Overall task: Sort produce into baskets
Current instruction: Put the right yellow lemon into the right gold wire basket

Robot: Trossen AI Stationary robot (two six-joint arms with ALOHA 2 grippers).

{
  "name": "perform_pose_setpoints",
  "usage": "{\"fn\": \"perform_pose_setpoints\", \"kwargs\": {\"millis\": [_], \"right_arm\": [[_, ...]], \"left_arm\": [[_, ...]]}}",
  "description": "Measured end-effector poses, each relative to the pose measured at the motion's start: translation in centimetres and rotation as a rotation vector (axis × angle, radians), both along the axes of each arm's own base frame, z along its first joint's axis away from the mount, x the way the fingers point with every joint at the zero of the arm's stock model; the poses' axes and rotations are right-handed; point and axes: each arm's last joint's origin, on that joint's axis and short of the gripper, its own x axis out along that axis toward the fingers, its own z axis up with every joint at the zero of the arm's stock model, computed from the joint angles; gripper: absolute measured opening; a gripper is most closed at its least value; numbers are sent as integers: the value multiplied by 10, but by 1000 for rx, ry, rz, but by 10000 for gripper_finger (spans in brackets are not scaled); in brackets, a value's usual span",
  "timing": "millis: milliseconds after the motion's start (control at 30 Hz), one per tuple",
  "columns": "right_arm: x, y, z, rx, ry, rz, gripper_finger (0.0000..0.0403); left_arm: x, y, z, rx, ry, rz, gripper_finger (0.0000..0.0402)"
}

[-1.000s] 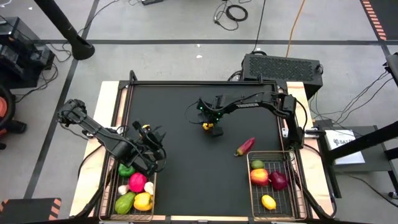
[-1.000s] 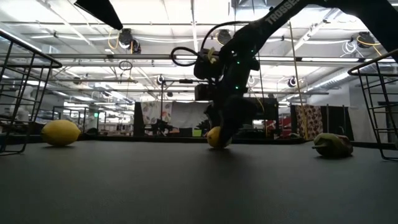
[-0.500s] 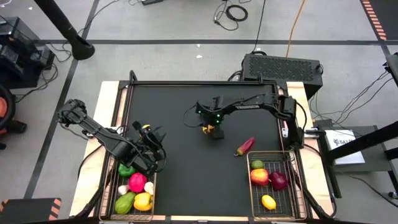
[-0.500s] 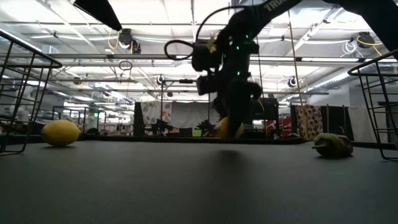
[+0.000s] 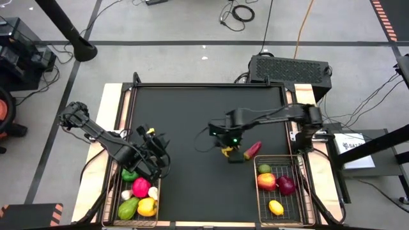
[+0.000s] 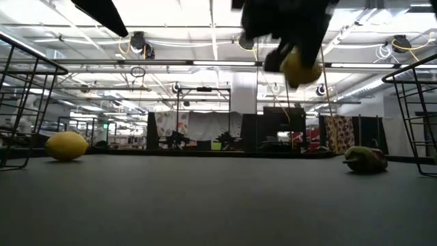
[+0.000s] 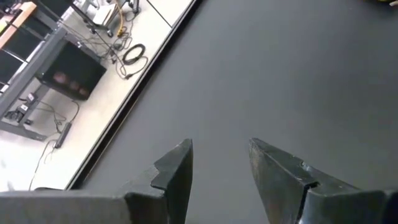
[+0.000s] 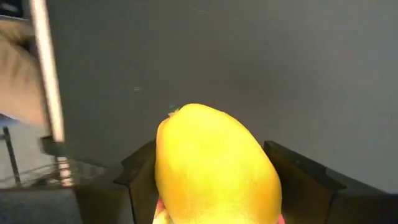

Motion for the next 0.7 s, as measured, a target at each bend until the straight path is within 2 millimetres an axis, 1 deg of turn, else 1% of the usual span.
{"fn": "perform_pose_setpoints", "kwargs": {"millis": [100,233,400,467,533,600,700], "right_arm": [[-19,19,30,-26,-48,-48,243],[-56,44,68,-178,-107,-155,243],[-107,76,99,-315,-164,-350,243],[-127,90,105,-362,-201,-429,243],[-144,105,104,-384,-232,-491,243],[-157,118,97,-375,-232,-531,243],[-171,136,82,-363,-184,-551,243]], "left_arm": [[0,-1,0,-1,-1,-5,164],[0,-1,0,-4,-6,-5,164],[1,-2,0,-8,-13,-6,164],[1,-2,0,0,-10,-10,164],[1,-2,0,8,-7,-19,164],[2,-2,1,11,-7,-22,164],[2,-1,1,23,-16,-20,164]]}}
